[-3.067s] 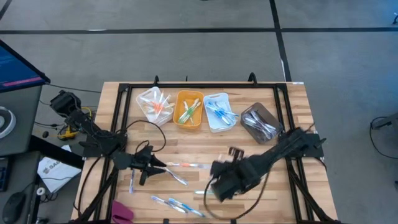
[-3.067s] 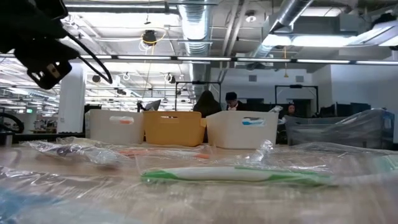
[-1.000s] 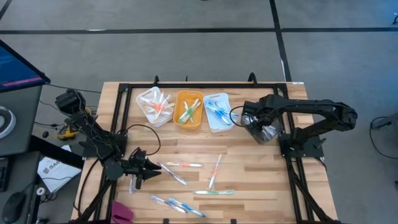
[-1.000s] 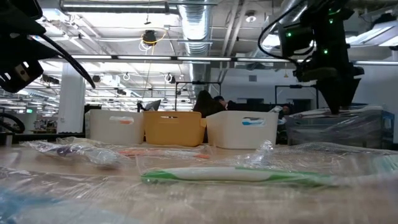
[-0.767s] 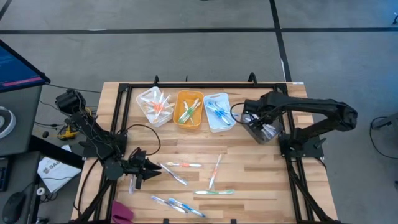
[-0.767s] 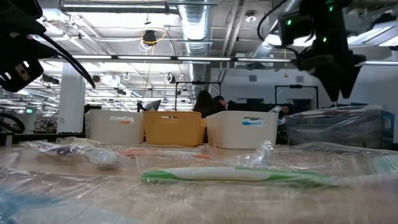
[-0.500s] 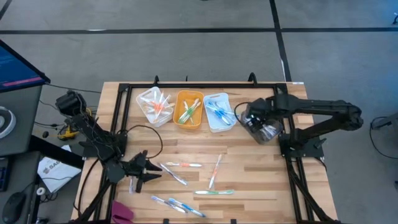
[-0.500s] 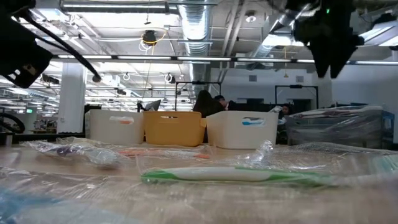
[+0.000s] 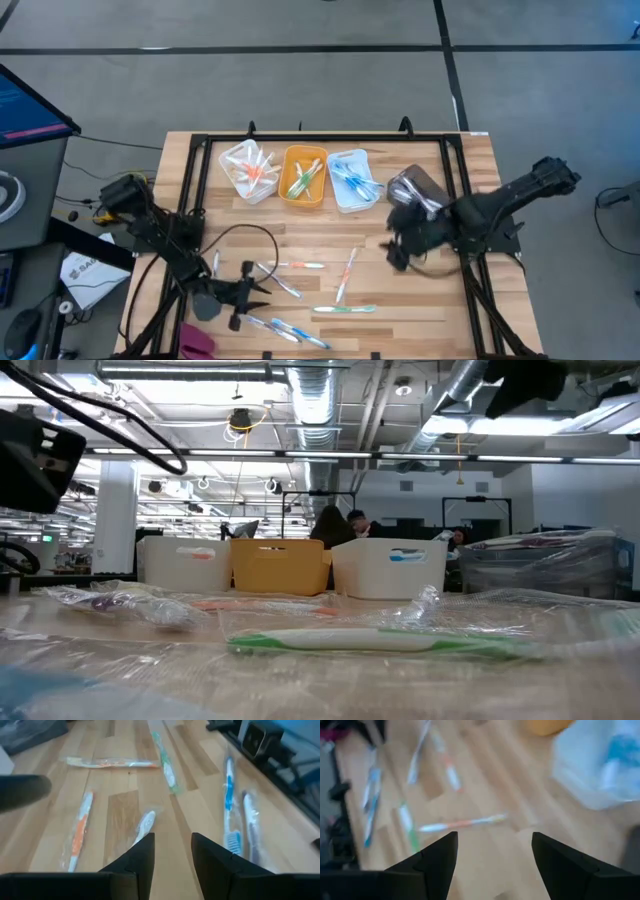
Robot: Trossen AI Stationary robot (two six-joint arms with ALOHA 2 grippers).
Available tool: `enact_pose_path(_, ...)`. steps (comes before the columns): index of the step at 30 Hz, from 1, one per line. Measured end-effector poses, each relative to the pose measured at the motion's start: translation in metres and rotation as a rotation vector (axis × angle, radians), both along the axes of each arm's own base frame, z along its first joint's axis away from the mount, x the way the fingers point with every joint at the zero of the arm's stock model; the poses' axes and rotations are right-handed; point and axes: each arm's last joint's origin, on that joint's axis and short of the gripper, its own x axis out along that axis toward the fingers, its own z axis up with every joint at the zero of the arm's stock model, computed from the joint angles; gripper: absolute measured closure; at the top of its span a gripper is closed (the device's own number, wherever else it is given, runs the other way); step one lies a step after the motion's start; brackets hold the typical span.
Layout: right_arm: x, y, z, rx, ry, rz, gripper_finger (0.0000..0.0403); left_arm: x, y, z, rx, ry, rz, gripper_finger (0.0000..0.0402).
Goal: Pick & Place Toothbrushes
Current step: Put the white violet toothbrush into the black transparent bin
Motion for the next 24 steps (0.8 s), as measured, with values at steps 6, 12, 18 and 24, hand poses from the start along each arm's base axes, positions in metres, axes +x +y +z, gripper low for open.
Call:
enact_pose_path(6,0.014,0.041,-0.018,0.015,-0.021,0.119,0.0154,0.020,0.010,-0.005,0.049,0.012,0.071,0.0279)
enact_pose_path(12,0.026,0.071,-0.040,0.015,-0.014,0.184,0.0154,0.037,0.027,-0.003,-0.024,0.039,0.110,0.0279)
enact_pose_path(18,0.037,0.092,-0.058,0.027,-0.031,0.218,0.0154,0.042,0.031,-0.009,-0.021,0.116,0.006,0.0279)
enact_pose_path(24,0.047,0.103,-0.071,0.042,-0.041,0.221,0.0154,0.043,0.032,-0.010,0.075,0.105,-0.043,0.0242)
